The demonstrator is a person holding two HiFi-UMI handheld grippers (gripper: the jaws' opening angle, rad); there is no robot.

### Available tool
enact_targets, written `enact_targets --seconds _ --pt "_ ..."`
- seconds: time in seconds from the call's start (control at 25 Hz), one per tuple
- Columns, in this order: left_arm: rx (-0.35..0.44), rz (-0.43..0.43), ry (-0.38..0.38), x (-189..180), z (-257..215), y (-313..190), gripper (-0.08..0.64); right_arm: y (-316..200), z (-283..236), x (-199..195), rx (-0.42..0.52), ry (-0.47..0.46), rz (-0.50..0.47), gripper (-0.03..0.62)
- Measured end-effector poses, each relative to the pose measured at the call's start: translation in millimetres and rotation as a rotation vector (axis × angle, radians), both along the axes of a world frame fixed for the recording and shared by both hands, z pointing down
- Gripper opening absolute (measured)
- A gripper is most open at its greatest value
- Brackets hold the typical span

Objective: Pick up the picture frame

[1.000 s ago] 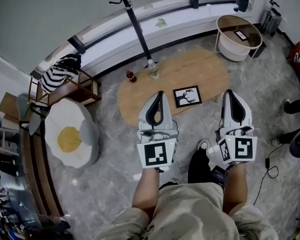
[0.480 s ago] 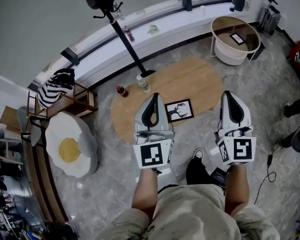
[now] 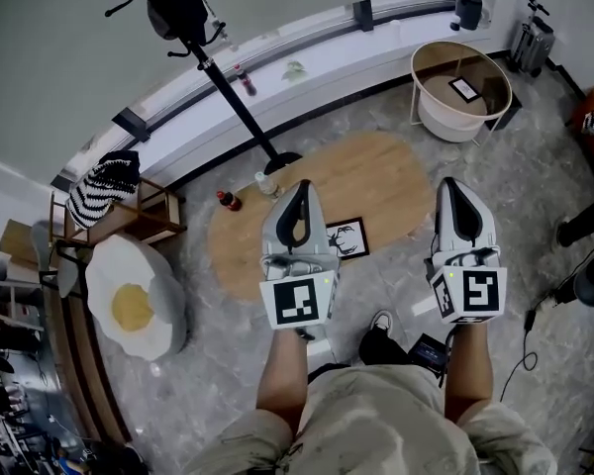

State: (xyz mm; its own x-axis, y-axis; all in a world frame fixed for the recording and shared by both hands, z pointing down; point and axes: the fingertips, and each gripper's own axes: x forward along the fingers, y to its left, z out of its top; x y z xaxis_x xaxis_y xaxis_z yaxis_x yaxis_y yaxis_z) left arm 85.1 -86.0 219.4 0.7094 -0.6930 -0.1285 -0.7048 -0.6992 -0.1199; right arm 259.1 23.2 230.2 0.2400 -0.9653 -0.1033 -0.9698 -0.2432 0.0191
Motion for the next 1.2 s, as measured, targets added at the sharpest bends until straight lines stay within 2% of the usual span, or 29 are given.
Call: enact_targets --seconds 0.32,0.6,0.92,1.2 --pt "0.007 -0.033 0.001 31 -8 -24 0.006 -34 -5 27 -0.001 0.019 -0.057 0.000" --pt "0.019 -0.056 -0.012 49 -10 -37 0.006 -52 -6 48 0.014 -0.007 -0.088 0.000" --pt "-0.012 -0.076 -0.021 39 2 -61 0.006 -83 6 33 -0.010 -0.008 -0.119 0.000" --pt "0.007 -0.059 -0.029 33 4 -92 0.006 -111 6 24 0.005 -0.014 -0.099 0.000"
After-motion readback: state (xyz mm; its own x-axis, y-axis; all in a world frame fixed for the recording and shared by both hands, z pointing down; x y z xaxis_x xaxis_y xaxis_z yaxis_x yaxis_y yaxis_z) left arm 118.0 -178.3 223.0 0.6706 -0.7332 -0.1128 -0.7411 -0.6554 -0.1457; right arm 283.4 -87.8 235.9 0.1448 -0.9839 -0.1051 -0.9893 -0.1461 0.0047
